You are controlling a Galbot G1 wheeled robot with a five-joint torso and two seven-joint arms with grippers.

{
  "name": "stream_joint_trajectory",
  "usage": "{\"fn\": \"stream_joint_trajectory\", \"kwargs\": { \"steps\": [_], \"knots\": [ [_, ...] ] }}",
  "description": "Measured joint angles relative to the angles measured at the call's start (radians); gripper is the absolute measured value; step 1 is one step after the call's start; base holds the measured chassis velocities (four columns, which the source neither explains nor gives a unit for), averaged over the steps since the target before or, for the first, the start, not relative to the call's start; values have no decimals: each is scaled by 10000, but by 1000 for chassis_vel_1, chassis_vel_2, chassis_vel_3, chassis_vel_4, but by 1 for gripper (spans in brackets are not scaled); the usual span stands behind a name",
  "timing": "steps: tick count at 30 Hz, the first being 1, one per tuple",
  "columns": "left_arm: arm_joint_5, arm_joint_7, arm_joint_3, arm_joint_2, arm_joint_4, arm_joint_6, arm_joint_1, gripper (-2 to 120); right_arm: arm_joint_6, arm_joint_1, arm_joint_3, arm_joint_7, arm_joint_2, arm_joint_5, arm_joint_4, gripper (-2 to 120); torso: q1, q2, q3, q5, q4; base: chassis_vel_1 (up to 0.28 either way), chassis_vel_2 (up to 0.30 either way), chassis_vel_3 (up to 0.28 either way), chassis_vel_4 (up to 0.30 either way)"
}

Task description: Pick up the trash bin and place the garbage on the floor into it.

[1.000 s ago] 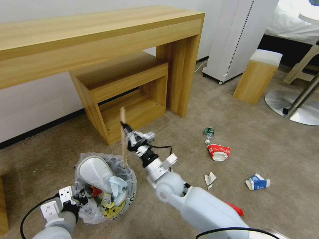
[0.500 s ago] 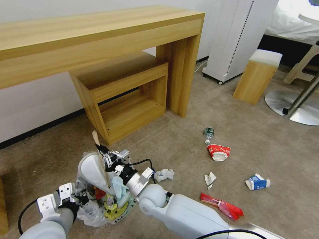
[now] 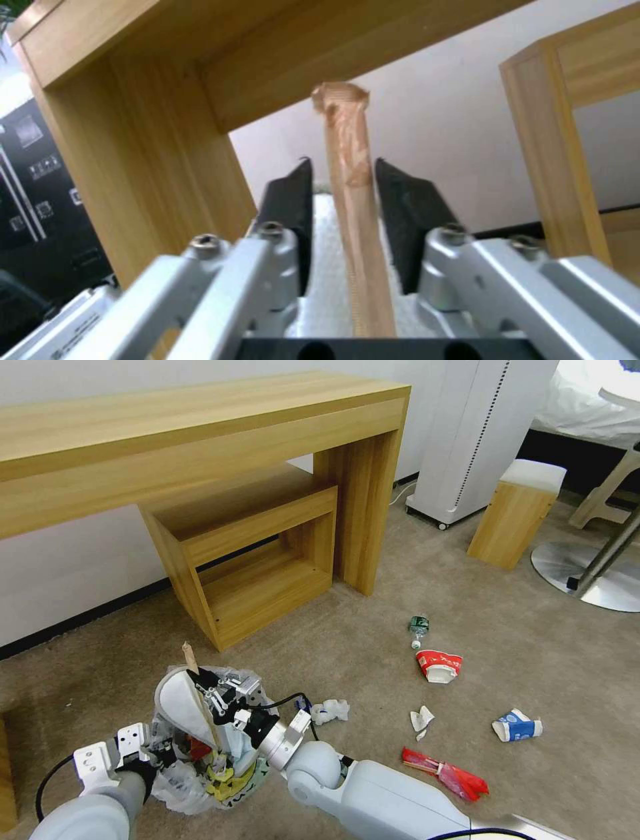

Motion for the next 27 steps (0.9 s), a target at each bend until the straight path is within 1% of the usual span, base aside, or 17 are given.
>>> {"fn": "stream_joint_trajectory", "kwargs": {
  "steps": [2, 3, 5, 6, 8, 10, 11, 13, 14, 17, 18, 20, 21, 22, 25, 26, 27],
  "knots": [
    [-8, -5, -10, 2, 36, -13, -8, 0, -70, 36, 0, 83, 20, 48, -9, 39, 0, 0, 0, 0, 0, 0, 0, 0, 0],
    [-8, -5, -10, 2, 36, -13, -8, 0, -70, 36, 0, 83, 20, 48, -9, 39, 0, 0, 0, 0, 0, 0, 0, 0, 0],
    [-24, -6, -46, 19, 50, -15, -1, 0, -96, 47, -10, 153, 32, 58, -60, 48, 0, 0, 0, 0, 1, 0, 0, 0, 0],
    [-24, -6, -46, 19, 50, -15, -1, 0, -96, 47, -10, 153, 32, 58, -60, 48, 0, 0, 0, 0, 1, 0, 0, 0, 0],
    [-74, -6, -77, 78, 62, -33, 0, 0, -131, 51, -24, 242, 46, 95, -78, 60, 0, 0, 0, 1, 0, 0, 0, 0, 0],
    [-90, -6, -78, 86, 65, -38, -4, 0, -138, 52, -27, 292, 53, 107, -78, 64, 0, 0, 0, 0, 0, 0, 0, 0, 0],
    [-98, -6, -78, 86, 76, -41, -18, 0, -147, 58, -26, 365, 61, 120, -68, 68, 0, 0, 0, 0, 1, 0, 0, 0, 0],
    [-98, -6, -78, 85, 115, -56, -52, 0, -231, 132, 89, 678, 82, 108, 25, 78, 0, 0, 0, 1, 1, 0, 0, 0, 0],
    [-98, -6, -78, 85, 115, -56, -52, 0, -231, 132, 89, 678, 82, 108, 25, 78, 0, 0, 0, 1, 1, 0, 0, 0, 0],
    [-93, -3, -104, 80, 140, -61, -53, 0, -612, 391, 453, 1463, -6, 82, 264, 93, 0, 0, 0, 1, 1, 0, 0, 0, 0],
    [-93, -3, -104, 80, 140, -61, -53, 0, -612, 391, 453, 1463, -6, 82, 264, 93, 0, 0, 0, 1, 1, 0, 0, 0, 0],
    [-92, 1, -147, 83, 134, -64, -52, 0, -862, 699, 896, 2066, -182, 353, 389, 99, 0, 0, 0, 1, 1, 0, 0, 0, 0],
    [-89, 4, -158, 73, 123, -66, -55, 0, -996, 826, 1164, 2380, -357, 497, 478, 100, 0, 0, 1, 2, 2, 0, 0, 0, 0],
    [-89, 4, -158, 73, 123, -66, -55, 0, -996, 826, 1164, 2380, -357, 497, 478, 100, 0, 0, 1, 2, 2, 0, 0, 0, 0],
    [17, 52, -152, -4, 141, -68, -53, 0, -1739, 817, 1920, 3584, -1121, 577, 812, 100, 0, 0, 0, 5, 4, 0, 0, 0, 0],
    [17, 52, -152, -4, 141, -68, -53, 0, -1739, 817, 1920, 3584, -1121, 577, 812, 100, 0, 0, 0, 5, 4, 0, 0, 0, 0],
    [66, 75, -124, -36, 168, -69, -56, 0, -1953, 691, 2127, 3887, -1533, 547, 753, 100, 0, 0, 0, 4, 3, 0, 0, 0, 0]
  ]
}}
